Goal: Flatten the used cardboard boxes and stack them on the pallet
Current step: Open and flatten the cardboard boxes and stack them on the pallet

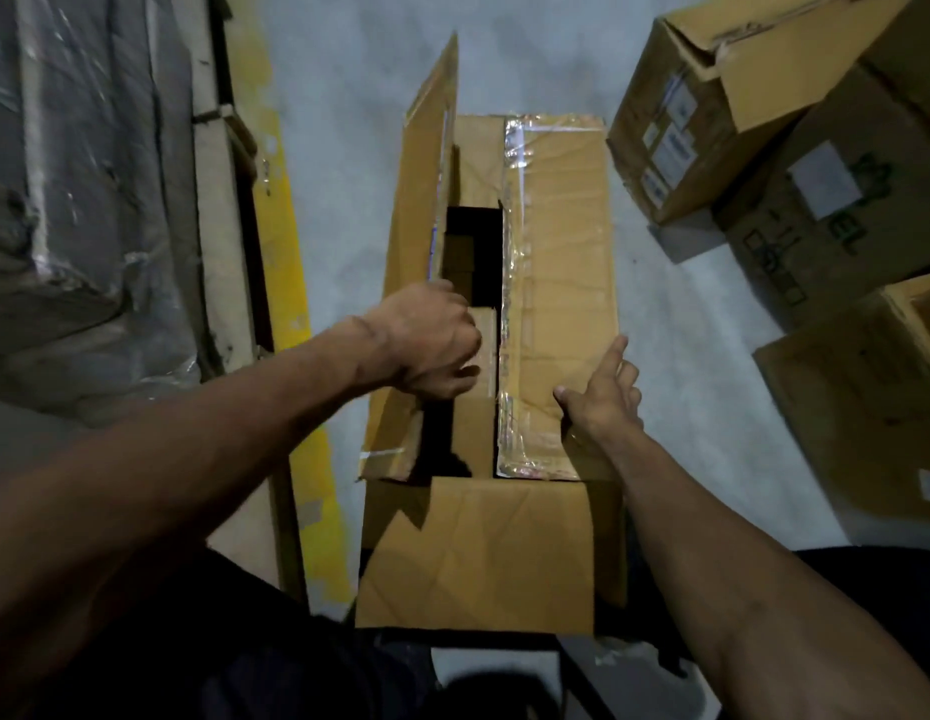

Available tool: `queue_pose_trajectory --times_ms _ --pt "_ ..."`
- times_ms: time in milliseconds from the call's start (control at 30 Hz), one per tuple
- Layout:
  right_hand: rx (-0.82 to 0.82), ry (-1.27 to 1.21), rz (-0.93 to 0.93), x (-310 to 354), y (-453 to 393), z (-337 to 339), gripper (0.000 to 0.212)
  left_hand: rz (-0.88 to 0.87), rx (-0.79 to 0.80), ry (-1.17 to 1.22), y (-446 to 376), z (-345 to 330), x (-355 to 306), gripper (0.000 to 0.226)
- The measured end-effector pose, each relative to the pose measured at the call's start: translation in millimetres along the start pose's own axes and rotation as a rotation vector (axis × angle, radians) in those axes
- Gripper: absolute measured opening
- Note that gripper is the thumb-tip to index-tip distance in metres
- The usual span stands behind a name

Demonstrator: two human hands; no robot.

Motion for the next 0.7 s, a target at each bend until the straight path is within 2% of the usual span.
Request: queue_pose_trajectory --times_ms 100,167,267,333,433,567,633,700 --pt "0.001 -0.018 0.008 0.5 2.3 1.2 0.106 0.085 0.185 -0.062 33.2 1.6 20.2 0.042" --pt "-0.006 -0.030 0.009 2.2 4.7 1.2 0.106 0.168 0.324 -0.017 52.5 -10.2 30.4 0.034" --pt "-0.018 -0.035 0.000 3.9 6.2 0.9 0.107 0.335 0.390 0.127 68.3 -47.1 33.5 0.030" --pt "-0.023 -0.032 -0.005 4.0 5.2 0.0 0.107 0.488 0.389 0.328 68.7 -77.2 27.5 0.039" --pt "-0.027 -0.028 -0.004 2.3 1.1 -0.9 0.107 0.765 0.289 0.822 57.4 -116.0 2.9 0.048" --pt "-0.021 -0.013 -0.008 -2.0 -6.9 -2.3 0.107 0.875 0.026 1.342 30.1 -149.6 -46.1 0.065" --pt "-0.014 -0.017 -0.005 -2.9 -8.8 -3.2 0.106 0.966 -0.097 1.503 22.0 -160.7 -57.2 0.056" --pt "-0.018 -0.014 -0.006 -3.0 -9.9 -4.5 0.106 1.000 -0.124 1.554 18.0 -168.4 -56.3 0.041"
Point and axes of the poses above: each hand's wrist, its own y-axis away from the middle knuckle, its own z-axis out of the back of the hand, x = y × z, the point moved 1 cm from there along -y, towards the middle knuckle, and after that the axes turned 6 degrees about x, right-handed, at the moved point
